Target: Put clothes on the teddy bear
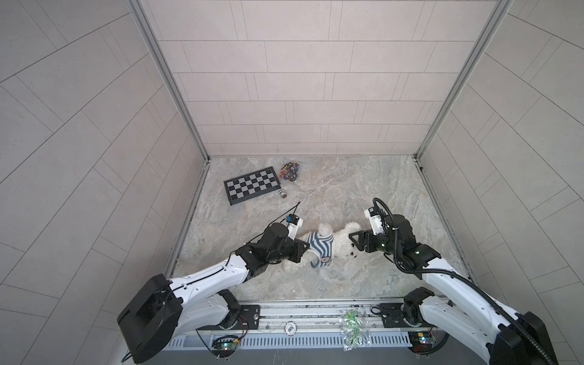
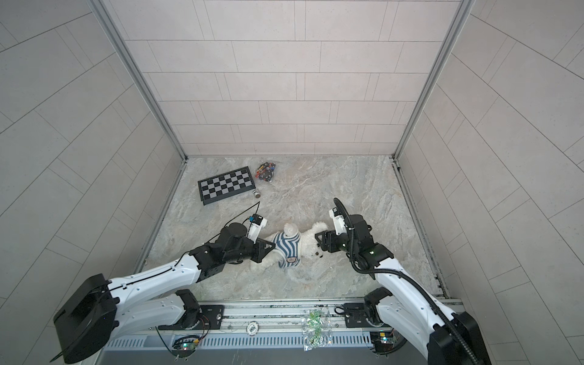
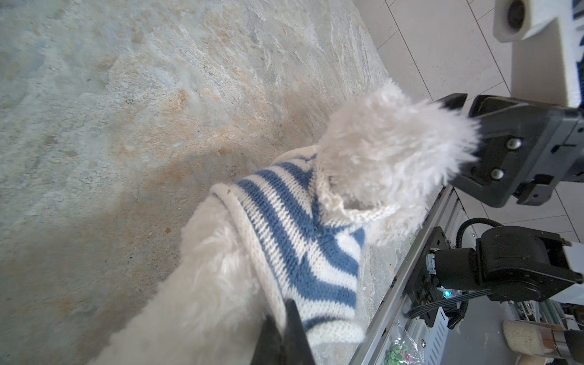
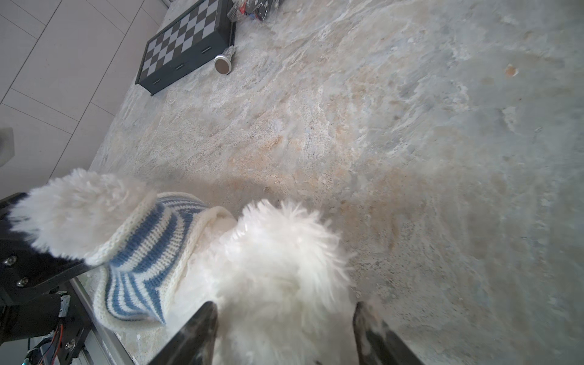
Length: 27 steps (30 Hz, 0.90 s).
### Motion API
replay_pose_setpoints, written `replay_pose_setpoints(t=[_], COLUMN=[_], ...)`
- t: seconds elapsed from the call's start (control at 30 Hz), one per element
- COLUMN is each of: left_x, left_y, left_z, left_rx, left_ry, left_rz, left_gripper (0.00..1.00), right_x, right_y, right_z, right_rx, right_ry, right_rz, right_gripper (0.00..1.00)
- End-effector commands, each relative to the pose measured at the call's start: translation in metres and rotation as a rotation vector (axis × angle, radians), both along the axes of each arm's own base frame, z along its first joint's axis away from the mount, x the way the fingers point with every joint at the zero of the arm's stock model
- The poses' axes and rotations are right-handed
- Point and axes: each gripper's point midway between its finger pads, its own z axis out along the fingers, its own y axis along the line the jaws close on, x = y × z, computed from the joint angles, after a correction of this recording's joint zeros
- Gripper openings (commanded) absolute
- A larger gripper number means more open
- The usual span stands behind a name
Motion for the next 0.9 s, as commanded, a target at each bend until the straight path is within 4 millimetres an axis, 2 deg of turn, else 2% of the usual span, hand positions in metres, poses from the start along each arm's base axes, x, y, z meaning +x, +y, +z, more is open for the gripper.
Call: replay_pose_setpoints(t=[0.0, 0.23, 0.37, 0.47, 0.53, 0.7, 0.77, 0.87], left_x=[0.000, 0.004, 0.012, 0.013, 0.015, 0.011, 0.002, -0.014], left_y=[-0.002, 0.004, 0.018, 0.024, 0.031, 0.046, 0.041, 0.022], left_z=[0.008, 0.010, 0.020, 0.027, 0.031, 0.052, 0.060, 0.062], left_rx=[-0.009, 0.029, 0.065, 0.094, 0.118, 0.114, 0.082, 0.034], left_ry=[-0.024, -0.045, -0.076, -0.095, -0.106, -0.161, -0.173, -0.164], left_rz=[-0.022, -0.012, 0.013, 0.019, 0.043, 0.107, 0.107, 0.075], left_gripper=[0.00, 0.00, 0.00, 0.18, 0.28, 0.42, 0.45, 0.48], right_x=[0.009, 0.003, -0.001, -0.001, -0.001, 0.001, 0.001, 0.001], right_y=[0.015, 0.018, 0.012, 0.007, 0.005, 0.001, 0.000, -0.002], right_z=[0.020, 0.017, 0.017, 0.016, 0.014, 0.013, 0.014, 0.014], right_rx=[0.090, 0.104, 0.077, 0.053, 0.049, 0.053, 0.049, 0.040], right_ry=[-0.056, -0.043, -0.054, -0.056, -0.052, -0.055, -0.059, -0.060], right_rz=[0.042, 0.072, 0.058, 0.035, 0.019, -0.010, -0.018, -0.025], right_gripper=[0.63, 0.23, 0.09, 0.00, 0.00, 0.00, 0.00, 0.00])
